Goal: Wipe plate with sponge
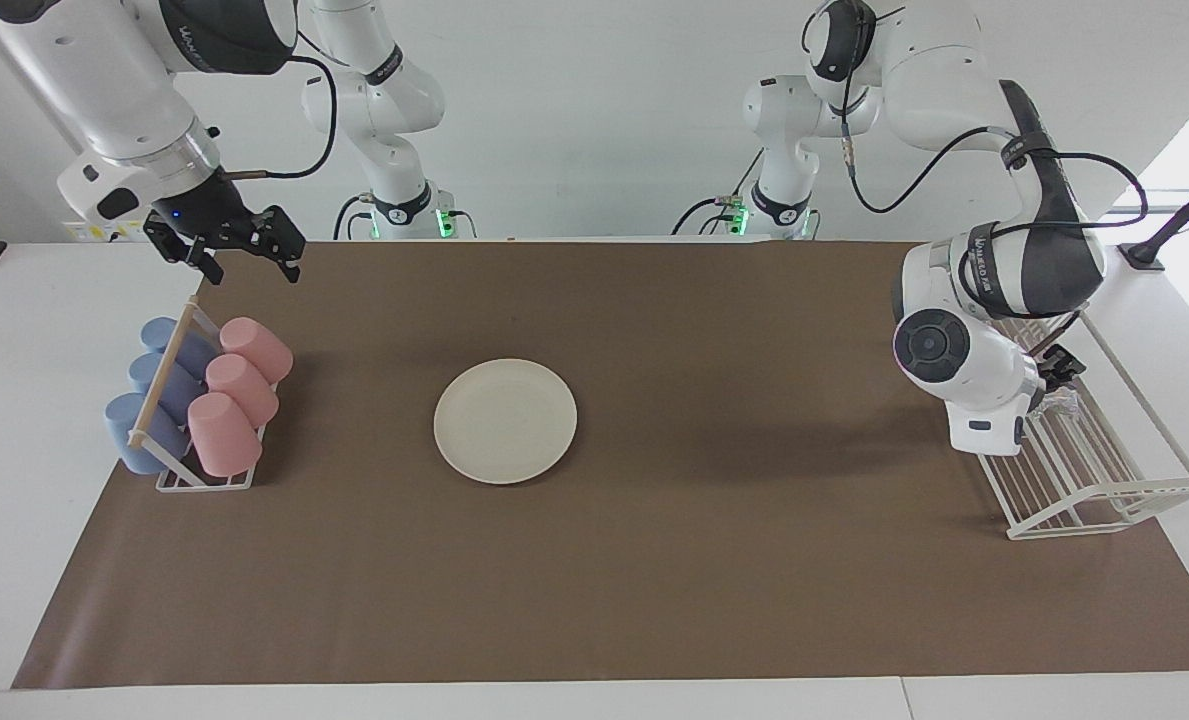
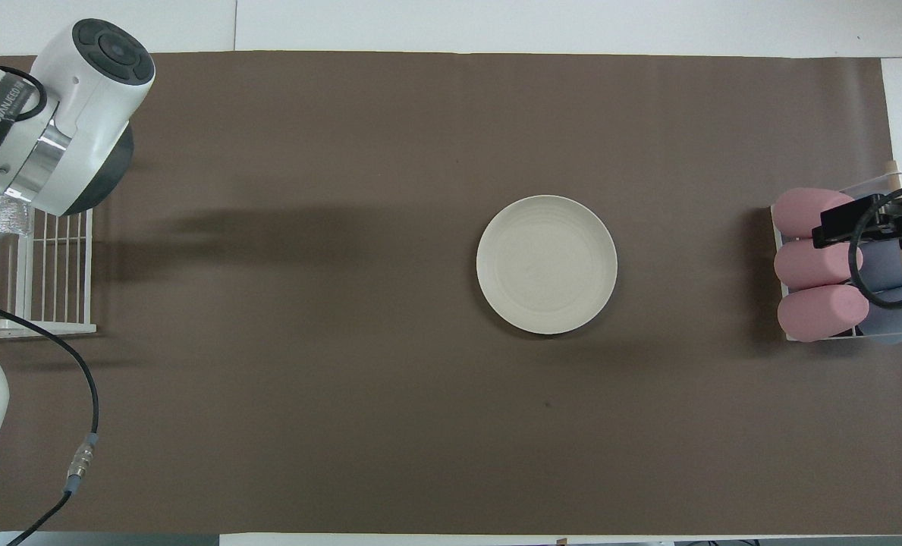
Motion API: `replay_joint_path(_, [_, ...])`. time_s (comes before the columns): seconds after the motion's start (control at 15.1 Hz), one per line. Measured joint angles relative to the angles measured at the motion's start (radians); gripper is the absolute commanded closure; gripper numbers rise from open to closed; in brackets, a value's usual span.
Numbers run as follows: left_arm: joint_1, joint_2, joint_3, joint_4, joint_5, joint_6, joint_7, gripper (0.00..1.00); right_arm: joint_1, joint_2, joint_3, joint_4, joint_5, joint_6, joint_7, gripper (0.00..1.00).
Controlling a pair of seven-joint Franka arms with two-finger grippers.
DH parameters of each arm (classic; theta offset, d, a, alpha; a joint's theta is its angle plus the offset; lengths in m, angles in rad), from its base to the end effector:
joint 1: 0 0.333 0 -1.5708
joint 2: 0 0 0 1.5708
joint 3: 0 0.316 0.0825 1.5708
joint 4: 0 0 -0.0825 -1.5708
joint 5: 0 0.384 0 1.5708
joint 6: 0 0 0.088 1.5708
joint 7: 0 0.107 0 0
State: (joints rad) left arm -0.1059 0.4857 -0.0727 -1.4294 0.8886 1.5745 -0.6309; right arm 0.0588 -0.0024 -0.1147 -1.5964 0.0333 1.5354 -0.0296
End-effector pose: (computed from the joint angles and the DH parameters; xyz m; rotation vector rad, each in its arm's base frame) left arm 0.6751 -0.0287 0.4267 -2.2177 -0.3238 -0.0495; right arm 0.5485 -0.0271 0.6108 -3.1040 0.0405 0.0887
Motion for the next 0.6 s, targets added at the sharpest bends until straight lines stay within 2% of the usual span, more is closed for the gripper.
replay_joint_path(0.26, [0.0,-0.001,-0.001,0.001,-0.021,0.001,0.0,0.0,-0.004,0.0,-0.002,-0.001,0.0,-0.001,0.0,0.0])
replay_joint_path(0.4, [0.005,-0.009,-0.001,0.005,-0.093,0.007,0.0,0.0,-0.008,0.0,-0.006,-0.001,0.0,-0.003,0.0,0.0])
replay_joint_path(0.6, [0.036,-0.056,0.0,0.012,-0.269,0.041,0.013,0.0,-0.011,0.0,-0.008,-0.001,0.0,-0.003,0.0,0.0])
